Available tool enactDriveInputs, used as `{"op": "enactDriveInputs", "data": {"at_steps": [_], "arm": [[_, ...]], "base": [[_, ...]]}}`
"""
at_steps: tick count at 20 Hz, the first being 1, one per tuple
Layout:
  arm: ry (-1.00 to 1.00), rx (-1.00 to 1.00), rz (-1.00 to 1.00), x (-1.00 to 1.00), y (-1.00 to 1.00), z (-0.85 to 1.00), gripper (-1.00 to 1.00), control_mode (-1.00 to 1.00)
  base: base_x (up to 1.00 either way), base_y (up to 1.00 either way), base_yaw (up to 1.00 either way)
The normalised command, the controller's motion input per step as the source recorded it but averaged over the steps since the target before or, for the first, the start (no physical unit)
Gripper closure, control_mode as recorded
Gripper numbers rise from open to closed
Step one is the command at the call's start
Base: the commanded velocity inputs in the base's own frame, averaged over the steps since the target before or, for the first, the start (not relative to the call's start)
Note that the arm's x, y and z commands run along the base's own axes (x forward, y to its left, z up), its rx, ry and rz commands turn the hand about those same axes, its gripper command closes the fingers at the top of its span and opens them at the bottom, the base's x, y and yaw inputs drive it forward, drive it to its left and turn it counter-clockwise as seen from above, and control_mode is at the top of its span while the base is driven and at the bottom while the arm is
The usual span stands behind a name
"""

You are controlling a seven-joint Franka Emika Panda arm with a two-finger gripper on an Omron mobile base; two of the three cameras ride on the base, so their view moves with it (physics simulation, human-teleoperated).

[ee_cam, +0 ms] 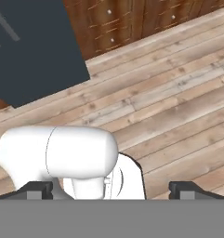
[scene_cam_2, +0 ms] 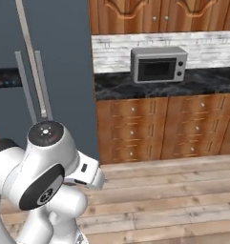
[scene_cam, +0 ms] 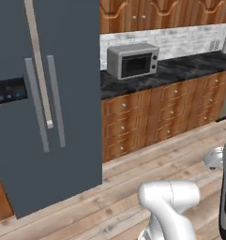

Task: Four empty soda cans are scattered around the kitchen. Gather all the cans and cluster them next to the stove for recycling.

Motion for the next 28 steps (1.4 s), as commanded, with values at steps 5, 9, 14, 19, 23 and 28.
{"op": "enactDriveInputs", "data": {"at_steps": [5, 9, 14, 19, 23, 28], "arm": [[0.00, 0.00, 0.00, 0.00, 0.00, 0.00, -1.00, 1.00], [0.00, 0.00, 0.00, 0.00, 0.00, 0.00, -1.00, 1.00], [0.00, 0.00, 0.00, 0.00, 0.00, 0.00, -1.00, 1.00], [0.00, 0.00, 0.00, 0.00, 0.00, 0.00, -1.00, 1.00], [0.00, 0.00, 0.00, 0.00, 0.00, 0.00, -1.00, 1.00], [0.00, 0.00, 0.00, 0.00, 0.00, 0.00, -1.00, 1.00]], "base": [[0.49, -0.41, -0.41], [0.31, -0.46, -0.47], [0.39, -0.36, -0.46], [0.47, -0.28, -0.43], [0.47, -0.08, -0.45], [0.65, 0.07, -0.38]]}}
